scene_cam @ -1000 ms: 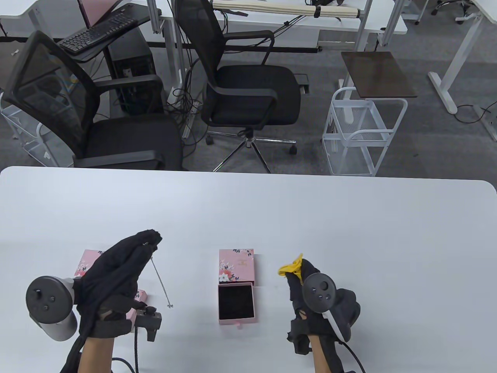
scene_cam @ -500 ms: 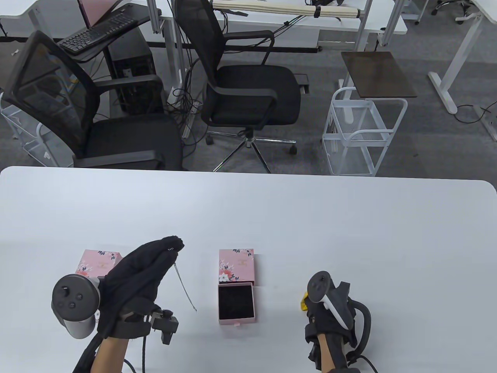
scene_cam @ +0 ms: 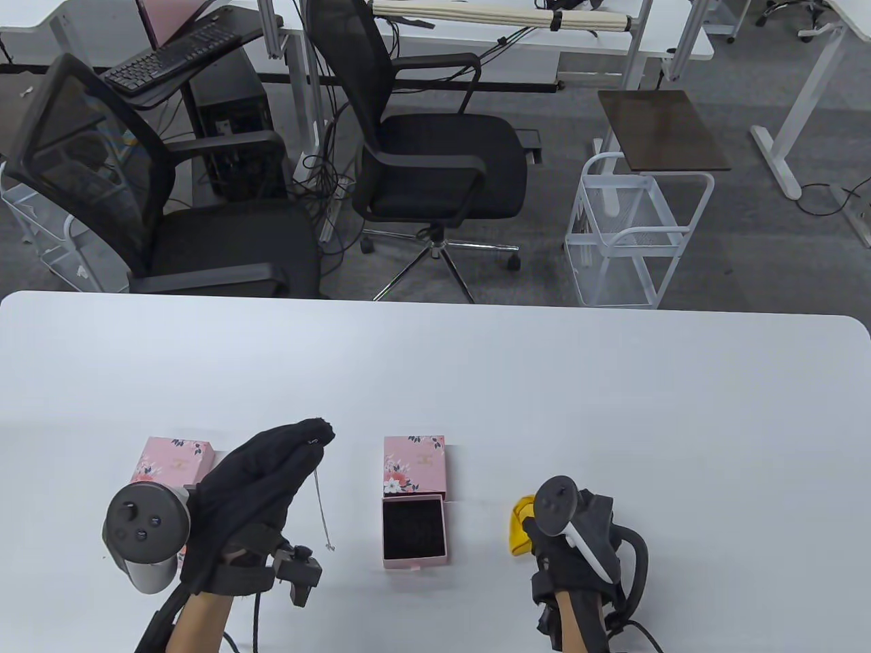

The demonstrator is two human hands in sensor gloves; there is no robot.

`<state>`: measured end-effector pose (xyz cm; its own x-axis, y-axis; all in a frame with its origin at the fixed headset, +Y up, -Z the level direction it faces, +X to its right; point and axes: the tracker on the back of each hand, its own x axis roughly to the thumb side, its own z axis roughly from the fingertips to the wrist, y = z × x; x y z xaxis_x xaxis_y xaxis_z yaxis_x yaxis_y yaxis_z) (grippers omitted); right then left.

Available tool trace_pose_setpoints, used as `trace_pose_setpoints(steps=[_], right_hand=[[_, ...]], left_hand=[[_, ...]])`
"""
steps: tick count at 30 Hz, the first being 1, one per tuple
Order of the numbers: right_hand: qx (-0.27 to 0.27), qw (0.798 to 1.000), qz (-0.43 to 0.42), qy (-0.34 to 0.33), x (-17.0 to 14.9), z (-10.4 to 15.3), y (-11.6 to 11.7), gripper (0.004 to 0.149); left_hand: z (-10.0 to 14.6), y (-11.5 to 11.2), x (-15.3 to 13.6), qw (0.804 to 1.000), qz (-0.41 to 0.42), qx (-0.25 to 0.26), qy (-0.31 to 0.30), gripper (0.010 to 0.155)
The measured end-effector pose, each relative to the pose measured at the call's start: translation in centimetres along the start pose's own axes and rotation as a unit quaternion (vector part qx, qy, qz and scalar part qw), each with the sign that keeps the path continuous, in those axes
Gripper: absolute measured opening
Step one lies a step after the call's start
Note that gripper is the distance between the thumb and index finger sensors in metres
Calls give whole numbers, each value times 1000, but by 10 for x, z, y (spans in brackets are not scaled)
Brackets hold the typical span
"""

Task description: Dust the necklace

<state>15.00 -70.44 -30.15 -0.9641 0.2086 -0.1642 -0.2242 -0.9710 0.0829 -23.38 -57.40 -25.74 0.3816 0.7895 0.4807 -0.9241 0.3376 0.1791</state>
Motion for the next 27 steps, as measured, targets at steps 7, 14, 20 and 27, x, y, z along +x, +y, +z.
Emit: trace_pose_setpoints(steps=[7,14,20,27], right_hand=[[-101,961,-144,-212,83,32,-49,54],[-24,902,-245,-355,149,47,-62,62],[18,886,-269,-377,177,41,-35,54],[6,888,-306,-344,151,26,-41,37]], left_hand=[[1,-8,-1,1000,-24,7,-2,36],[1,-14,-3,1000,-26,-4,0,37],[2,-16,-1,999,-34,-9,0,36],[3,2,-2,999,-27,31,10,36]])
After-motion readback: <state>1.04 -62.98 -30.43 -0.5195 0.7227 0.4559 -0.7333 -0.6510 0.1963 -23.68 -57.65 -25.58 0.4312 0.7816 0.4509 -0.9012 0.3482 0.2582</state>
